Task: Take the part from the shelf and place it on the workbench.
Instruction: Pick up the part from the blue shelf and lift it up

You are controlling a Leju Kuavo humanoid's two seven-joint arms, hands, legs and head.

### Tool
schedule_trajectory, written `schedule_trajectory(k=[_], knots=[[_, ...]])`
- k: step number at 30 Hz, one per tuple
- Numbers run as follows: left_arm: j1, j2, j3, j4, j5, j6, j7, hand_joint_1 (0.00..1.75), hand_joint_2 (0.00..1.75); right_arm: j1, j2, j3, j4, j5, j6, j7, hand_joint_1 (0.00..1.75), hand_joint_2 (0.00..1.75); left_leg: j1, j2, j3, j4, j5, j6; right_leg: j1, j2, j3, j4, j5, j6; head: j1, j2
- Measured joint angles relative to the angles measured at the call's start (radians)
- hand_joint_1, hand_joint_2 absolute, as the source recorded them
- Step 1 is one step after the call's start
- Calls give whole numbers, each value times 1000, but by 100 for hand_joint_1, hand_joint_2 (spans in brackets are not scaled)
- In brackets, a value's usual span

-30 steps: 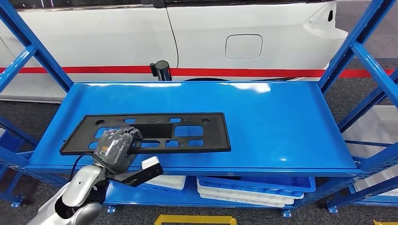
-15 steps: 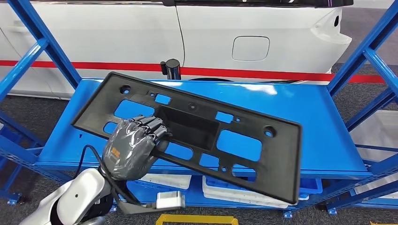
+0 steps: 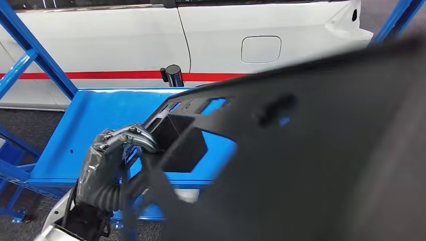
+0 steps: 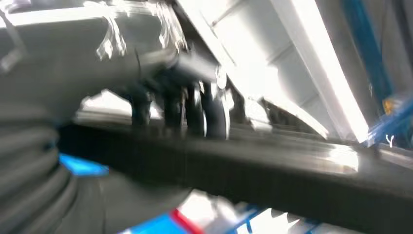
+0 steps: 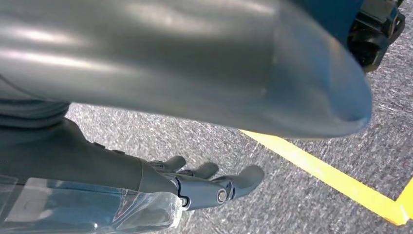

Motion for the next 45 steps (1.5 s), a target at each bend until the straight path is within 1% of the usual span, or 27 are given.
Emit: schedule_trajectory(k=[1,2,5,7,10,11,12,14,15,16,17,19,21,22,25,27,29,30,31,32,33,35,37,40,41,43,45], knots=[[6,0,7,-6,57,2,-20,175,175,0,0,0,0,0,-1,0,0,0,0,0,5,-14,16,0,0,0,0,0,0,0,-1,0],[10,0,14,-12,104,3,-36,175,175,0,0,0,0,0,-1,1,0,0,1,0,23,-55,41,0,0,1,1,0,0,0,-1,0],[23,0,34,-24,223,-1,-77,175,175,-1,0,0,0,0,-4,1,0,0,-1,0,113,-245,117,8,3,2,4,1,-3,6,11,0],[39,0,45,-25,300,-8,-102,175,175,-1,1,0,0,0,-5,2,0,0,-5,-1,140,-303,131,18,7,2,3,2,-4,14,45,0],[68,0,56,-25,429,-19,-134,175,175,-1,1,0,0,-1,-6,2,0,0,-6,-1,142,-311,137,36,5,1,-2,11,-13,28,122,0],[76,-1,63,-24,463,-19,-142,175,175,-2,1,0,0,-1,-7,2,0,0,-4,0,143,-313,140,42,4,0,-13,37,-31,33,140,0],[82,-2,71,-24,486,-19,-148,175,175,-2,1,0,0,-1,-7,3,0,0,-2,1,143,-315,141,47,3,0,-34,85,-60,37,149,0],[90,-4,84,-24,501,-18,-156,175,175,0,1,0,0,-1,-8,3,0,0,-2,2,142,-315,142,52,1,-1,-97,224,-126,43,149,0],[94,-5,87,-24,504,-18,-157,175,175,0,1,0,0,-1,-8,4,0,0,-3,2,142,-315,142,52,1,-1,-121,277,-142,44,149,0],[99,-5,89,-23,506,-17,-157,175,175,0,1,0,0,-2,-8,5,0,0,-3,2,142,-314,142,52,1,-1,-130,295,-138,45,149,0],[103,-5,90,-23,506,-14,-157,175,175,0,1,0,0,-2,-8,6,0,0,-3,1,143,-314,141,52,0,-1,-119,271,-116,45,149,0],[106,-6,94,-23,503,-6,-157,175,175,-1,1,0,0,-4,-10,7,0,0,-3,0,145,-314,140,50,0,-1,-56,138,-49,42,149,0],[107,-6,97,-21,504,-1,-156,175,175,-3,0,0,0,-6,-11,7,0,0,-7,-1,144,-311,138,43,2,0,-5,28,-12,36,147,0],[108,-6,97,-20,507,0,-155,175,175,-3,0,0,0,-7,-11,7,0,0,-9,-1,142,-311,138,38,4,1,3,7,-9,32,144,0],[112,-6,98,-17,525,-1,-153,175,175,-2,0,0,1,-10,-12,7,0,0,-6,0,137,-305,131,22,6,2,3,0,-4,15,134,0],[114,-6,99,-14,546,-5,-154,175,175,-3,0,0,1,-11,-14,6,0,0,-2,0,107,-236,88,11,3,1,3,-3,-1,3,124,0],[121,-6,99,-10,576,-16,-157,175,175,-3,0,0,1,-12,-15,5,0,0,-1,1,43,-94,24,5,3,1,3,-3,-1,-2,113,0],[126,-6,99,-7,591,-21,-158,175,175,-2,0,0,1,-13,-15,5,0,0,0,1,14,-34,4,3,3,1,3,-3,-1,-2,109,0],[131,-6,99,-5,603,-26,-159,175,175,-2,0,0,1,-13,-15,5,0,0,0,1,0,-5,2,2,3,1,3,-3,-1,-2,105,0],[135,-6,99,-2,613,-30,-159,175,175,-1,0,0,1,-14,-15,5,0,0,0,1,7,-21,19,3,3,2,4,-3,-1,-2,102,0],[136,-6,99,1,617,-33,-160,175,175,-1,0,0,1,-15,-15,5,0,0,1,1,33,-78,50,4,3,2,5,-3,-1,-1,98,0],[137,-6,99,5,623,-37,-160,175,175,-2,0,0,1,-16,-15,5,0,0,-2,1,106,-229,113,12,6,4,7,-2,-3,2,92,0],[137,-6,99,7,628,-40,-160,175,175,-2,1,0,1,-17,-15,6,0,0,-6,0,140,-305,135,20,10,4,6,-1,-4,9,88,0],[140,-7,99,11,632,-42,-159,175,175,-2,0,0,1,-19,-16,6,0,0,-7,0,142,-314,140,36,8,3,3,3,-8,23,87,0],[140,-7,99,12,632,-42,-159,175,175,-2,0,0,1,-20,-17,6,0,0,-6,1,143,-316,142,42,7,3,-3,18,-21,29,87,0],[141,-8,99,14,631,-42,-158,175,175,-2,0,0,1,-20,-18,6,0,0,-3,3,144,-318,144,50,5,1,-43,110,-74,37,88,0],[142,-9,98,19,627,-40,-158,175,175,-1,0,0,1,-20,-18,6,0,0,-3,4,142,-318,144,53,4,1,-109,250,-134,44,89,0]])
